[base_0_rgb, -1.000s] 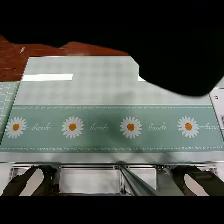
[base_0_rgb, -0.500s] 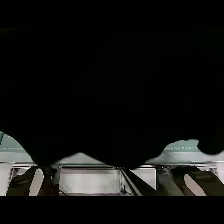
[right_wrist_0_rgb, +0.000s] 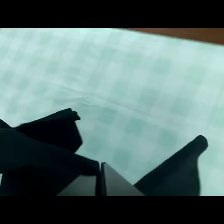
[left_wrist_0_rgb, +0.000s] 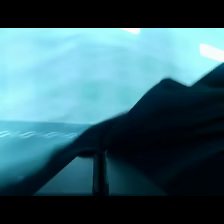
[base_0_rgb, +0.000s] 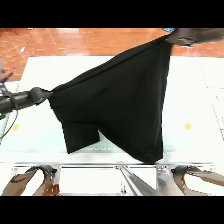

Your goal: Fold the shirts.

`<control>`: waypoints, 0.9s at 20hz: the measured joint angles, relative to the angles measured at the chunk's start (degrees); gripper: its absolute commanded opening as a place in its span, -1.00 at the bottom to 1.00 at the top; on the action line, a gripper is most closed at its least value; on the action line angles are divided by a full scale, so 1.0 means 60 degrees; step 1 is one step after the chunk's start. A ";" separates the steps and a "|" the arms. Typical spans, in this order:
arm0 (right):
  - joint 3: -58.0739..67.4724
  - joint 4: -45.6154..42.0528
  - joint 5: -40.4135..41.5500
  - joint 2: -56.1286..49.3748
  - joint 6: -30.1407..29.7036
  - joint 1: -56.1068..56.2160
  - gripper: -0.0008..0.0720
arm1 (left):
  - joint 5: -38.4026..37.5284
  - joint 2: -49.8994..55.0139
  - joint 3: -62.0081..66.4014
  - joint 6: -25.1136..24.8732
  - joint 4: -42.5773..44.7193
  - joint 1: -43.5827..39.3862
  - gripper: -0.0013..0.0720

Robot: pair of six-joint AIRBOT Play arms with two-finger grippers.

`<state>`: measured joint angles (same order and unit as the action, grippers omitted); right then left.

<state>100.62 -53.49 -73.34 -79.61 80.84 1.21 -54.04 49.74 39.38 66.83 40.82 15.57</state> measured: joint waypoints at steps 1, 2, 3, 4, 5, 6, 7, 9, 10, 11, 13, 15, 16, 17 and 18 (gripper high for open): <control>-0.0018 0.0255 0.0313 -0.0605 -0.0022 0.0000 -0.88 | 0.0470 0.0554 -0.0036 0.0000 -0.0040 -0.0146 -0.92; -0.0029 0.0546 0.0678 -0.1206 -0.0044 0.0000 -0.88 | 0.0929 0.1151 -0.0011 -0.0004 -0.0106 -0.0280 -0.92; -0.0036 0.0845 0.1002 -0.1763 -0.0044 0.0000 -0.88 | 0.1220 0.1687 0.0091 -0.0007 -0.0102 -0.0382 -0.91; -0.0047 0.1118 0.1293 -0.2226 -0.0040 0.0000 -0.60 | 0.1486 0.2211 0.0259 -0.0015 -0.0124 -0.0459 -0.70; -0.0047 0.1373 0.1548 -0.2637 -0.0036 -0.0007 -0.01 | 0.1610 0.2670 0.0444 -0.0015 -0.0157 -0.0510 0.01; -0.0047 0.1617 0.1876 -0.2991 -0.0022 -0.0036 0.16 | 0.1701 0.3100 0.0667 -0.0047 -0.0095 -0.0543 0.42; -0.0051 0.1836 0.2004 -0.3257 -0.0007 -0.0084 0.16 | 0.1727 0.3432 0.0914 -0.0004 -0.0124 -0.0546 0.42; 0.0011 0.2295 0.1996 -0.3526 0.0000 -0.0324 0.15 | 0.1213 0.3898 0.1588 -0.0025 -0.0040 -0.0361 0.42; 0.0084 0.2419 0.1825 -0.3534 0.0000 -0.0576 0.14 | 0.0958 0.4029 0.2018 0.0015 0.0146 -0.0095 0.42; 0.0135 0.2415 0.1497 -0.3479 0.0000 -0.0918 0.14 | 0.0750 0.4113 0.2433 0.0127 0.0266 0.0240 0.42; 0.0215 0.2186 0.0310 -0.3078 -0.0135 -0.1687 0.14 | -0.0306 0.4215 0.3155 0.0280 0.0488 0.1144 0.42; -0.0138 0.0761 -0.0962 -0.2397 -0.0226 -0.2364 0.14 | -0.1071 0.4291 0.3366 0.0375 0.0637 0.2022 0.42; -0.0605 0.0036 -0.1330 -0.1912 -0.0219 -0.2637 0.14 | -0.1519 0.4331 0.3231 0.0426 0.0739 0.2335 0.42; -0.1337 -0.0699 -0.1421 -0.1344 -0.0149 -0.2914 0.14 | -0.2011 0.4390 0.2962 0.0433 0.0718 0.2586 0.42; -0.2208 -0.1195 -0.1402 -0.0801 -0.0022 -0.3144 0.14 | -0.2288 0.4462 0.2667 0.0433 0.0754 0.2761 0.42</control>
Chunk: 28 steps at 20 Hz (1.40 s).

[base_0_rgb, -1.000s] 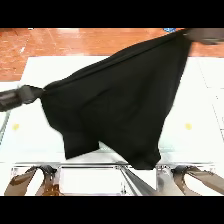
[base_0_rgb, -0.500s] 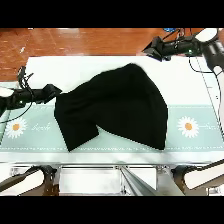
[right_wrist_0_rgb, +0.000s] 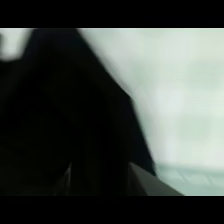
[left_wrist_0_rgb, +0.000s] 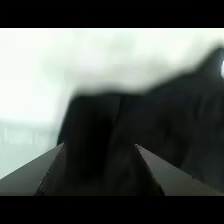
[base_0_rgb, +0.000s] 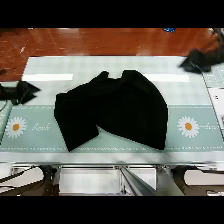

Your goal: Fold the shirts.

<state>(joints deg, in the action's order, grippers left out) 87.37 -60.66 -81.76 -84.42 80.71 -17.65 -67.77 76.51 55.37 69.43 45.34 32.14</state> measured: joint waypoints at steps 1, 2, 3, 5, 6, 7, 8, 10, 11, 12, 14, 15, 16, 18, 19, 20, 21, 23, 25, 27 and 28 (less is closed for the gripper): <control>-0.1060 -0.0273 0.0120 0.0634 0.0055 -0.0229 0.14 | -0.0182 0.0098 -0.0331 0.0007 0.0047 0.0149 0.42; -0.2149 -0.0350 0.0397 0.1242 0.0051 -0.0430 0.14 | -0.0222 0.0222 -0.0605 0.0025 0.0073 0.0251 0.42; -0.3089 -0.0353 0.0568 0.1716 0.0018 -0.0590 0.14 | -0.0353 0.0357 -0.0816 0.0044 0.0087 0.0306 0.42; -0.5016 -0.0087 0.0991 0.2743 -0.0251 -0.0882 0.14 | -0.0510 0.0688 -0.1107 0.0044 0.0084 0.0328 0.42; -0.5803 0.0029 0.1096 0.3180 -0.0382 -0.0969 0.14 | -0.0543 0.0838 -0.1191 0.0044 0.0091 0.0302 0.42; -0.6415 0.0146 0.1239 0.3537 -0.0492 -0.1035 0.14 | -0.0543 0.0994 -0.1253 0.0047 0.0131 0.0259 0.42; -0.6925 0.0186 0.1315 0.3840 -0.0561 -0.1078 0.14 | -0.0539 0.1140 -0.1297 0.0055 0.0124 0.0186 0.42; -0.7686 0.0321 0.1417 0.4360 -0.0678 -0.1140 0.14 | -0.0586 0.1457 -0.1344 0.0076 0.0102 -0.0022 0.42; -0.7905 0.0353 0.1461 0.4524 -0.0707 -0.1162 0.14 | -0.0663 0.1621 -0.1359 0.0066 0.0076 -0.0182 0.42; -0.8083 0.0404 0.1486 0.4645 -0.0732 -0.1173 0.14 | -0.0765 0.1792 -0.1373 0.0076 -0.0025 -0.0364 0.41; -0.8280 0.0652 0.1512 0.4794 -0.0776 -0.1191 0.14 | -0.0765 0.2033 -0.1381 0.0073 -0.0018 -0.0688 -0.19; -0.8346 0.0725 0.1515 0.4838 -0.0776 -0.1191 0.14 | -0.0601 0.2124 -0.1370 0.0069 0.0058 -0.0823 -0.85; -0.8389 0.0820 0.1537 0.4874 -0.0776 -0.1202 0.14 | -0.0495 0.2189 -0.1351 0.0040 0.0106 -0.0907 -0.92; -0.8451 0.0769 0.1519 0.4914 -0.0750 -0.1209 0.14 | -0.0455 0.2255 -0.1282 -0.0087 0.0127 -0.1042 -0.92; -0.8495 0.0586 0.1483 0.4932 -0.0616 -0.1209 0.14 | -0.0495 0.2280 -0.1228 -0.0120 0.0149 -0.1064 -0.92; -0.8572 0.0372 0.1348 0.4936 -0.0474 -0.1209 0.14 | -0.0510 0.2291 -0.1169 -0.0178 0.0189 -0.1086 -0.92; -0.8703 0.0157 0.1173 0.4943 -0.0353 -0.1209 0.14 | -0.0532 0.2299 -0.1107 -0.0204 0.0215 -0.1096 -0.92; -0.9151 -0.0146 0.0831 0.4951 -0.0135 -0.1209 0.14 | -0.0517 0.2280 -0.0980 -0.0280 0.0291 -0.1115 -0.92; -0.9715 -0.0193 0.0681 0.4954 -0.0007 -0.1209 0.14 | -0.0481 0.2240 -0.0885 -0.0328 0.0342 -0.1118 -0.92; -1.0302 -0.0186 0.0641 0.4954 0.0069 -0.1209 0.14 | -0.0495 0.2189 -0.0834 -0.0346 0.0375 -0.1122 -0.92; -1.0550 -0.0186 0.0641 0.4962 0.0138 -0.1209 0.14 | -0.0535 0.2167 -0.0816 -0.0361 0.0375 -0.1122 -0.92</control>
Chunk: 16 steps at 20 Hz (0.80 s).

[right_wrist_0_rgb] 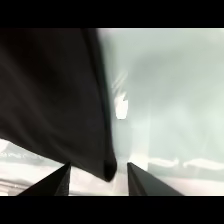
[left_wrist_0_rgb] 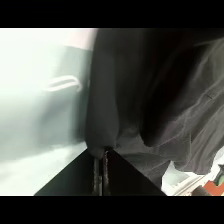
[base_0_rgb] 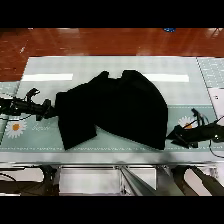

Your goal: Fold the shirts.

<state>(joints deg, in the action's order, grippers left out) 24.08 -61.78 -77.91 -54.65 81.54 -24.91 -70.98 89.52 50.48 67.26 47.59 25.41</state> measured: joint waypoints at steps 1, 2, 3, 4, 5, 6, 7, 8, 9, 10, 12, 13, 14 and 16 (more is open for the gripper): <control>-0.0197 0.0018 0.0025 0.0000 0.0066 0.0022 0.14 | -0.0040 -0.0011 0.0015 0.0000 0.0000 0.0000 -0.92; -0.0331 0.0018 0.0073 0.0000 0.0109 0.0076 0.14 | -0.0102 -0.0022 0.0022 0.0000 -0.0004 0.0000 -0.92; -0.0437 -0.0011 0.0142 -0.0018 0.0200 0.0189 0.14 | -0.0138 -0.0029 0.0029 -0.0004 -0.0011 0.0000 -0.92; -0.0510 -0.0047 0.0222 -0.0062 0.0310 0.0342 0.14 | -0.0164 -0.0036 0.0036 -0.0004 -0.0047 0.0000 -0.92; -0.0565 -0.0106 0.0335 -0.0146 0.0379 0.0532 0.14 | -0.0175 -0.0040 0.0036 -0.0004 -0.0058 0.0000 -0.92; -0.0594 -0.0091 0.0433 -0.0262 0.0499 0.0783 0.14 | -0.0186 -0.0047 0.0040 -0.0007 -0.0073 0.0000 -0.92; -0.0623 0.0036 0.0546 -0.0386 0.0576 0.1056 0.14 | -0.0211 -0.0051 0.0044 -0.0007 -0.0087 -0.0004 -0.92; -0.0630 0.0248 0.0721 -0.0525 0.0641 0.1377 0.11 | -0.0215 -0.0051 0.0044 -0.0007 -0.0087 -0.0007 -0.92; -0.0630 0.0514 0.1005 -0.0663 0.0674 0.1676 -0.20 | -0.0229 -0.0051 0.0044 -0.0007 -0.0109 -0.0011 -0.92; -0.0601 0.0852 0.1545 -0.0812 0.0667 0.1996 -0.60 | -0.0237 -0.0051 0.0044 -0.0011 -0.0113 -0.0011 -0.92; -0.0372 0.1450 0.2528 -0.1042 0.0386 0.2532 -0.88 | -0.0251 -0.0055 0.0069 -0.0011 -0.0117 -0.0011 -0.92; -0.0109 0.1698 0.3031 -0.1115 0.0095 0.2754 -0.88 | -0.0299 -0.0084 0.0124 -0.0015 -0.0117 -0.0011 -0.92; 0.0255 0.1887 0.3122 -0.1158 -0.0117 0.2892 -0.88 | -0.0350 -0.0153 0.0219 -0.0015 -0.0124 -0.0011 -0.92; 0.1424 0.2514 0.2830 -0.1209 -0.0463 0.3100 -0.88 | -0.0419 -0.0463 0.0601 -0.0015 -0.0291 0.0007 -0.92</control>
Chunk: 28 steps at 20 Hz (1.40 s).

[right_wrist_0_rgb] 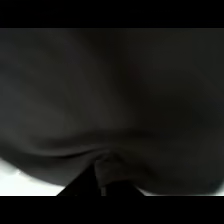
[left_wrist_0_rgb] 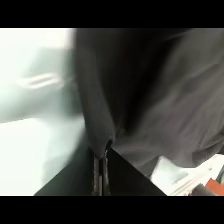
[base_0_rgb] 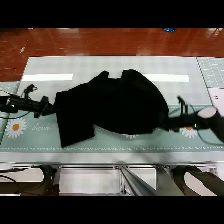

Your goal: Fold the shirts.

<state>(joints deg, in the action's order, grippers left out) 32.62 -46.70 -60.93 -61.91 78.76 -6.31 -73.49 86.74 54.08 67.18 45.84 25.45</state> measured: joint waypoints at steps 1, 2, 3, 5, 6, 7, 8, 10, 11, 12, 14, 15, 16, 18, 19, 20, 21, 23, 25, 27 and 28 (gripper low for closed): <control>0.0750 0.0040 -0.0138 -0.0018 -0.0102 0.0047 -0.88 | -0.0004 -0.0255 0.0317 -0.0025 -0.0259 0.0033 -0.92; 0.1716 0.0102 -0.0160 -0.0036 -0.0168 0.0087 -0.88 | 0.0000 -0.0539 0.0674 -0.0058 -0.0648 0.0058 -0.92; 0.2783 0.0062 -0.0240 -0.0040 -0.0175 0.0124 -0.88 | 0.0011 -0.0841 0.1089 -0.0142 -0.1151 0.0084 -0.92; 0.5005 -0.0259 -0.0452 -0.0055 -0.0131 0.0153 -0.88 | 0.0270 -0.1563 0.2131 -0.0346 -0.2492 0.0157 -0.92; 0.6094 -0.0474 -0.0495 -0.0055 -0.0062 0.0153 -0.88 | 0.0514 -0.1934 0.2725 -0.0423 -0.3136 0.0175 -0.92; 0.7264 -0.0783 -0.0659 -0.0055 0.0055 0.0153 -0.88 | 0.0688 -0.2280 0.3322 -0.0477 -0.3650 0.0186 -0.92; 0.8302 -0.1027 -0.0776 -0.0055 0.0120 0.0157 -0.88 | 0.0991 -0.2634 0.3960 -0.0535 -0.4047 0.0200 -0.92; 1.0273 -0.1559 -0.1166 -0.0036 0.0313 0.0164 -0.88 | 0.1392 -0.3293 0.5155 -0.0579 -0.4371 0.0266 -0.92; 1.1111 -0.1781 -0.1370 0.0022 0.0379 0.0164 -0.88 | 0.1574 -0.3614 0.5654 -0.0601 -0.4411 0.0317 -0.92; 1.1741 -0.1956 -0.1570 0.0135 0.0448 0.0164 -0.88 | 0.1668 -0.3967 0.6109 -0.0601 -0.4350 0.0372 -0.92; 1.2593 -0.2244 -0.1963 0.0543 0.0565 0.0164 -0.88 | 0.1800 -0.4743 0.6685 -0.0568 -0.3982 0.0481 -0.92; 1.2834 -0.2371 -0.2138 0.0787 0.0576 0.0164 -0.88 | 0.1854 -0.5184 0.6867 -0.0557 -0.3716 0.0539 -0.92; 1.3009 -0.2488 -0.2284 0.1045 0.0605 0.0164 -0.88 | 0.1876 -0.5610 0.6983 -0.0535 -0.3381 0.0605 -0.92; 1.3242 -0.2761 -0.2641 0.1588 0.0652 0.0164 -0.88 | 0.1963 -0.6575 0.7147 -0.0368 -0.2481 0.0754 -0.92; 1.3307 -0.2947 -0.2863 0.1861 0.0707 0.0160 -0.88 | 0.1974 -0.7085 0.7195 -0.0266 -0.1920 0.0787 -0.92; 1.3362 -0.3115 -0.3111 0.2127 0.0783 0.0164 -0.88 | 0.1967 -0.7566 0.7227 -0.0149 -0.1300 0.0761 -0.92; 1.3395 -0.3282 -0.3362 0.2346 0.0834 0.0164 -0.88 | 0.1956 -0.7992 0.7253 -0.0076 -0.0678 0.0659 -0.92; 1.3435 -0.3690 -0.3905 0.2714 0.1042 0.0164 -0.88 | 0.1920 -0.8721 0.7289 0.0215 0.0637 0.0175 -0.92; 1.3438 -0.4029 -0.4459 0.2925 0.1246 0.0164 -0.88 | 0.1825 -0.9129 0.7293 0.0685 0.2109 -0.0488 -0.92; 1.3213 -0.4207 -0.4881 0.3027 0.1395 0.0164 -0.88 | 0.1657 -0.9289 0.7165 0.1260 0.3351 -0.1038 -0.92; 1.2958 -0.4251 -0.5031 0.3060 0.1468 0.0164 -0.88 | 0.1439 -0.9275 0.7009 0.1512 0.3810 -0.1209 -0.92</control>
<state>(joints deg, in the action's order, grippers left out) 110.37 -72.20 -91.11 -43.55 87.57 -5.32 -64.86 31.09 96.14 76.25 68.71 18.20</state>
